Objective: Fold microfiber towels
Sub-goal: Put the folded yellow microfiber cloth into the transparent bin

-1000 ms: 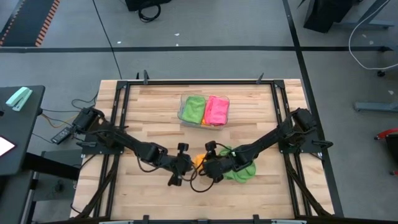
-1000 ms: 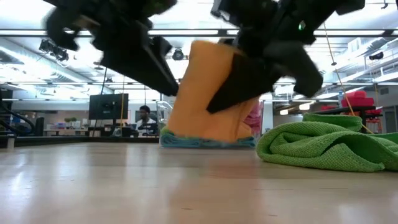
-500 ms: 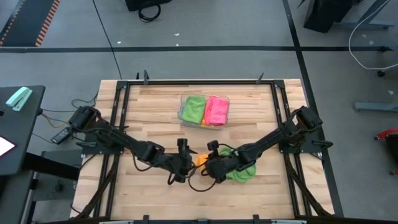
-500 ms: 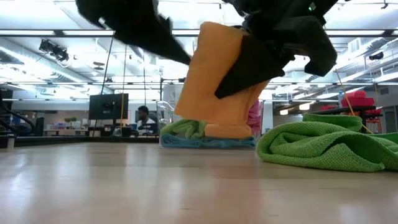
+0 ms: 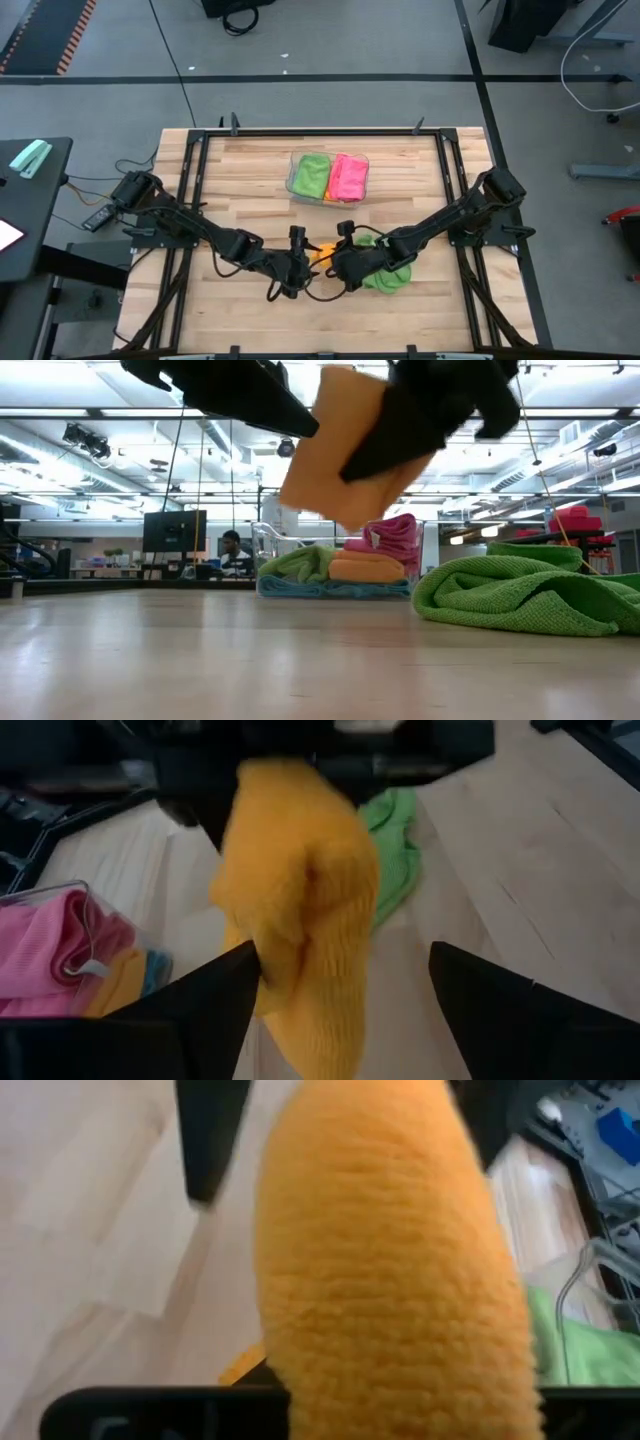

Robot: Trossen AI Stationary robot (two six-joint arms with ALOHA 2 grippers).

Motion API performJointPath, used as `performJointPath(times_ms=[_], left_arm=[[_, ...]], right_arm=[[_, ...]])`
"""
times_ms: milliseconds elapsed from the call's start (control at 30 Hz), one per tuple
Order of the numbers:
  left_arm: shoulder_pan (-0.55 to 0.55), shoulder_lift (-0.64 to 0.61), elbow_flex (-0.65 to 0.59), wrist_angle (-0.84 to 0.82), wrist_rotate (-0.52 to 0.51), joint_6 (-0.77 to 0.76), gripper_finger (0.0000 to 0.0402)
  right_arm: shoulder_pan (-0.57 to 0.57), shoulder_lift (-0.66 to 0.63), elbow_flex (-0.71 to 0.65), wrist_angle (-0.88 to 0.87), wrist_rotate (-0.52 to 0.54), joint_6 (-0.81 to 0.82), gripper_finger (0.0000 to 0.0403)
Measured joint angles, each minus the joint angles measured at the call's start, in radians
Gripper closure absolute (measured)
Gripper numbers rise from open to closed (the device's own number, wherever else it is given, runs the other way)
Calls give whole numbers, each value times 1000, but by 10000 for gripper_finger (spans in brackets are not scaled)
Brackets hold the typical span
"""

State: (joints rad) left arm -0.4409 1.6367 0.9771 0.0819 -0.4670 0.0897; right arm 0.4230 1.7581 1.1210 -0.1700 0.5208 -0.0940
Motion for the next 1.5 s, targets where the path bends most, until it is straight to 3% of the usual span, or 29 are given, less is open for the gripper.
performJointPath(times_ms=[200,400,633,967,1067,1233,1500], left_arm=[[25,2,0,83,0,8,80],[37,2,0,100,2,5,93],[37,2,0,142,43,7,148],[37,2,0,139,46,1,271],[36,2,0,138,46,-14,306],[46,2,0,140,44,-64,348],[137,2,-5,130,84,-113,353]], right_arm=[[6,-31,0,21,-27,2,341],[6,-31,0,42,-32,17,339],[6,-31,0,56,-50,31,338],[12,-31,0,59,-67,44,334],[12,-31,0,59,-78,46,309],[14,-66,0,18,-84,72,232],[12,-221,1,-262,-88,246,148]])
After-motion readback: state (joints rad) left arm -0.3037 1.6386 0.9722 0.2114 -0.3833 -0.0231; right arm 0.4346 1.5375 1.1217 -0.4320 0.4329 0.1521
